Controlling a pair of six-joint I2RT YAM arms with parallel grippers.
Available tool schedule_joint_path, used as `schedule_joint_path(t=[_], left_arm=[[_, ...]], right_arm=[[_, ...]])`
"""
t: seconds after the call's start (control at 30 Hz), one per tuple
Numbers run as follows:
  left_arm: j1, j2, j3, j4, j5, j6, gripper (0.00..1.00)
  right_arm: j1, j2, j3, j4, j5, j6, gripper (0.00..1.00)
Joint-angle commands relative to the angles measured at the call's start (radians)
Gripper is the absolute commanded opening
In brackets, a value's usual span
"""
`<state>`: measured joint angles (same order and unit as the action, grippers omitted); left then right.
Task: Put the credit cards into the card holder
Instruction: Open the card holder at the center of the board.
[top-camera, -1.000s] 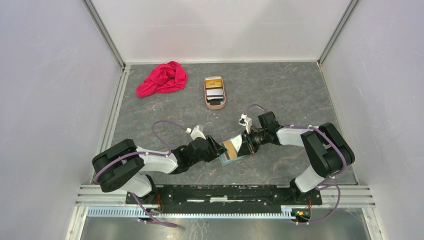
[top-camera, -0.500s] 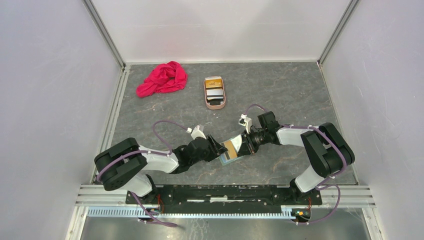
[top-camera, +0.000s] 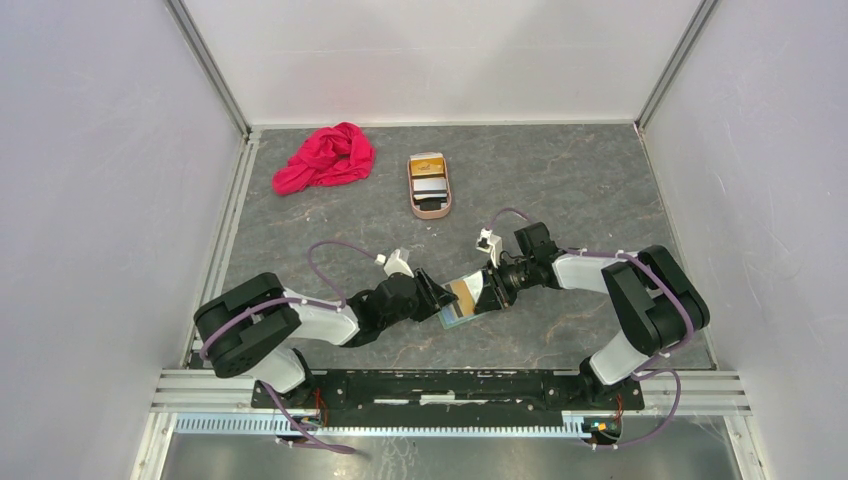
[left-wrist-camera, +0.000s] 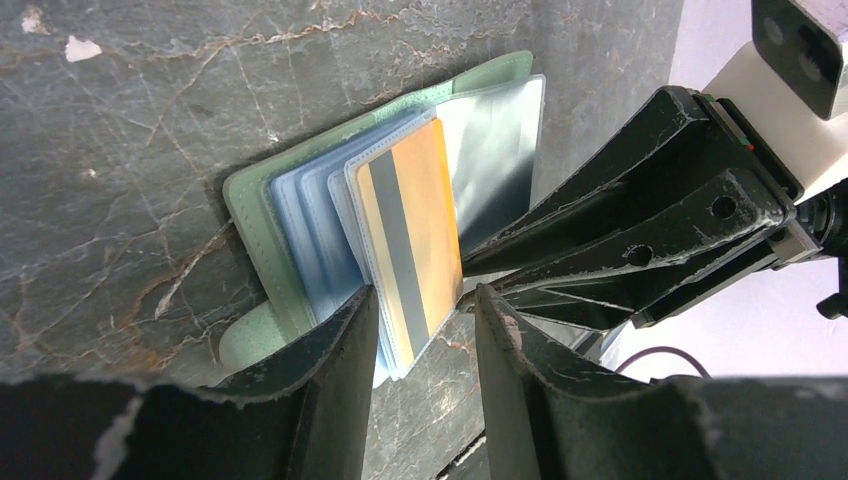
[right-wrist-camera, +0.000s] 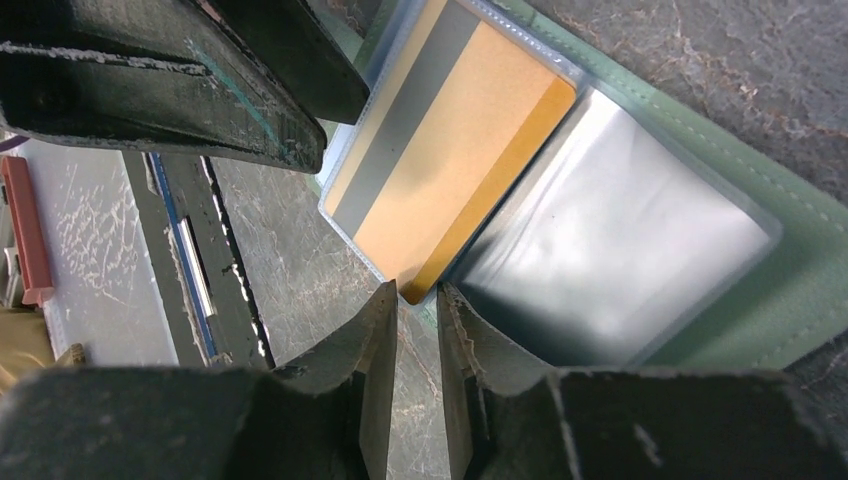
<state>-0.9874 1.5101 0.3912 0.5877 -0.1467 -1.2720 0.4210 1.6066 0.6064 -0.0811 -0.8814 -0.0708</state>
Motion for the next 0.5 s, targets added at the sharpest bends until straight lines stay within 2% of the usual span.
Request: schedule_joint_path(t=[0.0,0.2,0.47], left_arm=[[0.007,0.006,-0.016,0.124,0.020,-0.046,0.46],[0.012,0.005,-0.022,0.142,0.026,-0.051,0.46],[0.016,0.017,-0.010,0.167,0.041,-0.045,0.46]], right_arm=[[0.001,-0.016,0.011,-0.036,0.096,-0.062,0.29],[-0.014,-0.041,0.025,-0.061,0.094,-0.101,0.32],[-0.033,-0.083,0.040,-0.090,0.074,-0.156,0.51]])
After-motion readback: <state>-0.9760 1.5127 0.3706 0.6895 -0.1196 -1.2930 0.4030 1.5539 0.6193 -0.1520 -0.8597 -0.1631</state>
